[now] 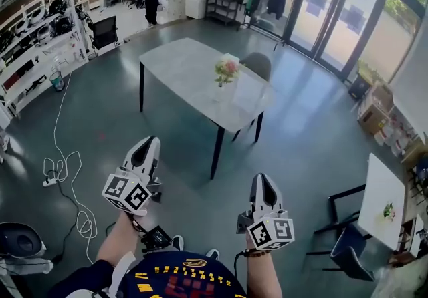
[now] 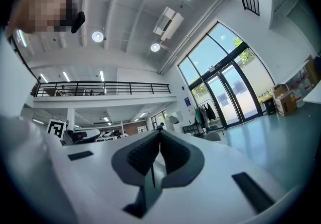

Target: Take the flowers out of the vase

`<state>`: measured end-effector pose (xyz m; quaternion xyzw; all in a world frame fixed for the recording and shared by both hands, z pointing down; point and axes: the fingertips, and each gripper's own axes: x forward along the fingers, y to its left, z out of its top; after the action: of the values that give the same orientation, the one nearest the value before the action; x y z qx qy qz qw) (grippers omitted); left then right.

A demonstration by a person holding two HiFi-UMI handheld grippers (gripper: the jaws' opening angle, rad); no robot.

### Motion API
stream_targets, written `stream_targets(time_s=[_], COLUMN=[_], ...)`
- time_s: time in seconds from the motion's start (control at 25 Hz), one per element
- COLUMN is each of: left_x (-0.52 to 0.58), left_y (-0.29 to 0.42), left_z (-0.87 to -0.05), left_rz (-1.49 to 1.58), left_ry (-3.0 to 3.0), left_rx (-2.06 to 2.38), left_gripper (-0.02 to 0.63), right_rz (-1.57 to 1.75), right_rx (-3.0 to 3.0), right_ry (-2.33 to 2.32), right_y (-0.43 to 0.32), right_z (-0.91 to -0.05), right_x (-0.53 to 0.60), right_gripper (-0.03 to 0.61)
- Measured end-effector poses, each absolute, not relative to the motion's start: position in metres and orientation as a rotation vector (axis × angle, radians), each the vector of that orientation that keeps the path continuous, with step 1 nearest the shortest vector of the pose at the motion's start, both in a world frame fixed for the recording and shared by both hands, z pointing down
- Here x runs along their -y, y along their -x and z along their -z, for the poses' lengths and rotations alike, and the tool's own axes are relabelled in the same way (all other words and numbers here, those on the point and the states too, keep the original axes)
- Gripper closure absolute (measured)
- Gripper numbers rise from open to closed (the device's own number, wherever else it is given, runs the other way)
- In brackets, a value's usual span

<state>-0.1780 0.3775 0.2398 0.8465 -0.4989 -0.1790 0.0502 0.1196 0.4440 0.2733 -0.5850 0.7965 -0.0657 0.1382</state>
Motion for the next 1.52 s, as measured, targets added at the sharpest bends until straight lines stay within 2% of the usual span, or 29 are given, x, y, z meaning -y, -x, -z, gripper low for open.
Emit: stream_targets(time_s=[0.24, 0.64, 1.12, 1.52], left_x=[-0.368, -0.349, -0.325, -0.291], left_y=[0.178, 0.218, 0.246, 0.256], left_z=[-0.232, -0.234, -0.272, -0.274], left_rz=[0.551, 0.59, 0.586, 0.538], left_ry=[-2.608, -2.636, -2.561, -2.547], left_rx=[1.485, 1.436, 1.363, 1.458], left_gripper=[0.611, 0.611, 0.611, 0.611], right_rz=[0.155, 0.146, 0.175, 0.251], right_rx=[-2.27, -2.215, -2.239, -2.295], right_ry=[1.732, 1.754, 1.855, 1.742], right_y=[-0.117, -0.082, -0.053, -0.039], right_z=[-0.263, -0.268, -0.285, -0.303], right_x=[-0.442, -0.43, -0.424, -0.366], right_gripper=[0.568, 0.568, 0.568, 0.568])
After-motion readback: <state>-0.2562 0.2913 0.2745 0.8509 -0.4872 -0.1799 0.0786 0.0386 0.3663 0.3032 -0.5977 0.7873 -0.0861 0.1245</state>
